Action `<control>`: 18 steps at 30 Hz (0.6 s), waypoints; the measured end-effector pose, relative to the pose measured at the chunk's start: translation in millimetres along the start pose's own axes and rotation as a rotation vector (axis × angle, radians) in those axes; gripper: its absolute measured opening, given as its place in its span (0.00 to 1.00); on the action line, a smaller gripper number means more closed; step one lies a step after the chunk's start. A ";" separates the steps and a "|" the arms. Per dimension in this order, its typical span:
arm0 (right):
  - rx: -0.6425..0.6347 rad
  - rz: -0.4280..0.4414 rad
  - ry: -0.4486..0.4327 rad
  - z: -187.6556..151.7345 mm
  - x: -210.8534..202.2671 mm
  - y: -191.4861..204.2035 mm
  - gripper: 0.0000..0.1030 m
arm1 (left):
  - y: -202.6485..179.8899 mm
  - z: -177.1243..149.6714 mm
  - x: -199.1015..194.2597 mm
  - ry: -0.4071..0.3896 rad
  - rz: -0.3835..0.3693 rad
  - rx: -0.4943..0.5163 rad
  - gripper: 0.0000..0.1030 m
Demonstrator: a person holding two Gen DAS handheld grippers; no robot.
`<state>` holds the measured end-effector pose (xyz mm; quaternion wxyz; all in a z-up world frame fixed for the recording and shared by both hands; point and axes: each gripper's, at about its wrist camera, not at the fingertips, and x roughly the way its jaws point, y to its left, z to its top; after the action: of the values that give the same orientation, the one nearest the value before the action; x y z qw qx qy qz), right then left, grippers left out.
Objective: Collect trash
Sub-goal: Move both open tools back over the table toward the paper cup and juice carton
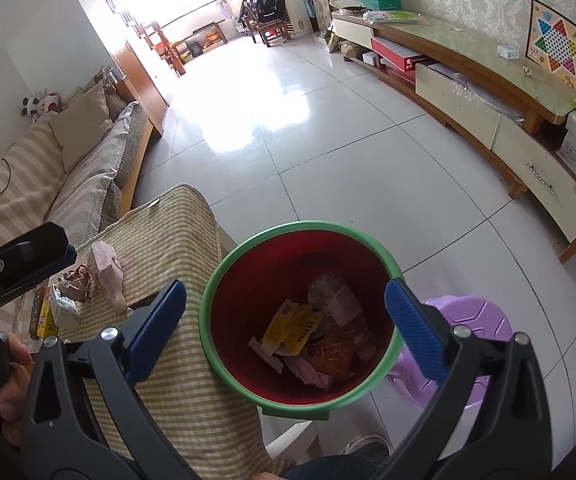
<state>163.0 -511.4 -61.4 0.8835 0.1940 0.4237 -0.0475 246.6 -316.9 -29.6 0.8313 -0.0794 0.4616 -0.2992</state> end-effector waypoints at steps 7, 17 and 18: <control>-0.023 0.018 0.003 -10.0 -5.7 26.6 0.95 | 38.8 -17.5 -42.4 -0.026 0.065 -0.045 0.92; -0.122 0.066 0.023 -34.8 -9.0 103.2 0.95 | 107.0 -62.7 -117.7 -0.069 0.164 -0.124 0.92; -0.134 0.072 0.026 -37.5 -8.4 112.3 0.95 | 115.8 -68.6 -126.4 -0.074 0.174 -0.133 0.92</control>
<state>158.1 -394.4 -42.2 0.8901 0.1500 0.4302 0.0151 189.9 -141.2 -24.4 0.8635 -0.1053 0.4545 -0.1915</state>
